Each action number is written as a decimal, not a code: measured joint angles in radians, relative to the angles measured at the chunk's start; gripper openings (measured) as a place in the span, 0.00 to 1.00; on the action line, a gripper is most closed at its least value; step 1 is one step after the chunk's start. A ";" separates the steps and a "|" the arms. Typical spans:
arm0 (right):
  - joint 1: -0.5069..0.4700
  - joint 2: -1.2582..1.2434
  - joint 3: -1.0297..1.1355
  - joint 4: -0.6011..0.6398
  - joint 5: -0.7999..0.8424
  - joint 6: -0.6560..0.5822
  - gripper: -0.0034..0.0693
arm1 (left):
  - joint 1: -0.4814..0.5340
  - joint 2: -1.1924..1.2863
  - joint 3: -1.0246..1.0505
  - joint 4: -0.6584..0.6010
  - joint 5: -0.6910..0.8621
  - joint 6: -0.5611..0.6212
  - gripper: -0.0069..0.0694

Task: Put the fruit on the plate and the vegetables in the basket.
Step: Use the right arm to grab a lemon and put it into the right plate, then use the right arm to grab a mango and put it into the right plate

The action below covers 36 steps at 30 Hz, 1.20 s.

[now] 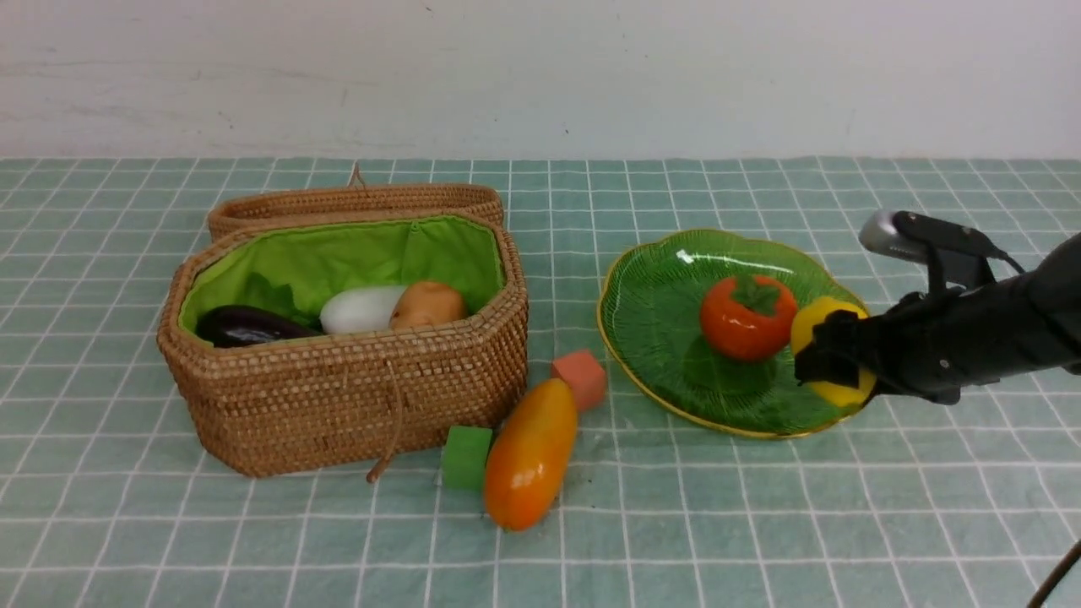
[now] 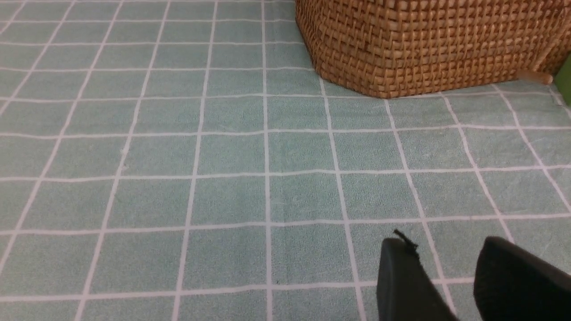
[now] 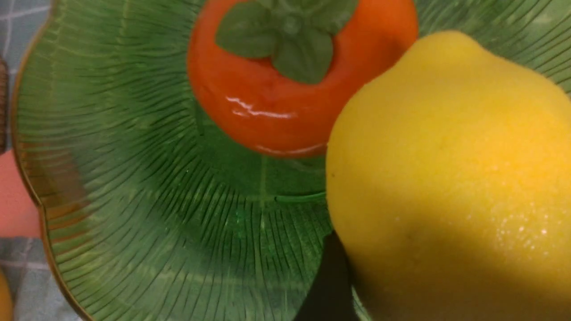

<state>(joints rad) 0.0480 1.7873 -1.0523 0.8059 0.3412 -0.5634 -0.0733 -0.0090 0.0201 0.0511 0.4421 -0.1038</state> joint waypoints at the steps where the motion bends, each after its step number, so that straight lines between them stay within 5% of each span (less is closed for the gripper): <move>1: 0.000 -0.002 0.000 0.010 -0.002 -0.003 0.85 | 0.000 0.000 0.000 0.000 0.000 0.000 0.40; 6: 0.000 -0.033 0.000 0.021 -0.004 -0.008 0.98 | 0.000 0.000 0.000 0.000 0.000 0.000 0.40; 14: 0.007 -0.133 -0.019 0.023 0.045 -0.091 0.94 | 0.000 0.000 0.000 0.000 0.000 0.000 0.40; 18: 0.070 -0.161 -0.093 -0.002 0.217 -0.218 0.91 | 0.000 0.000 0.000 0.000 0.000 0.000 0.40; 24: 0.215 -0.106 -0.324 -0.102 0.427 0.062 0.90 | 0.000 0.000 0.000 0.000 0.000 0.000 0.40; 27: 0.318 -0.035 -0.439 -0.277 0.495 0.248 0.89 | 0.000 0.000 0.000 0.000 0.000 0.000 0.40; 32: 0.491 0.089 -0.504 -0.535 0.471 0.816 0.88 | 0.000 0.000 0.000 0.000 0.000 0.000 0.40; 36: 0.550 0.147 -0.507 -0.625 0.370 1.040 0.86 | 0.000 0.000 0.000 0.000 0.000 0.000 0.40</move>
<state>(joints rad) 0.5976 1.9345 -1.5591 0.1809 0.7115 0.4768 -0.0733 -0.0090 0.0201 0.0511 0.4421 -0.1038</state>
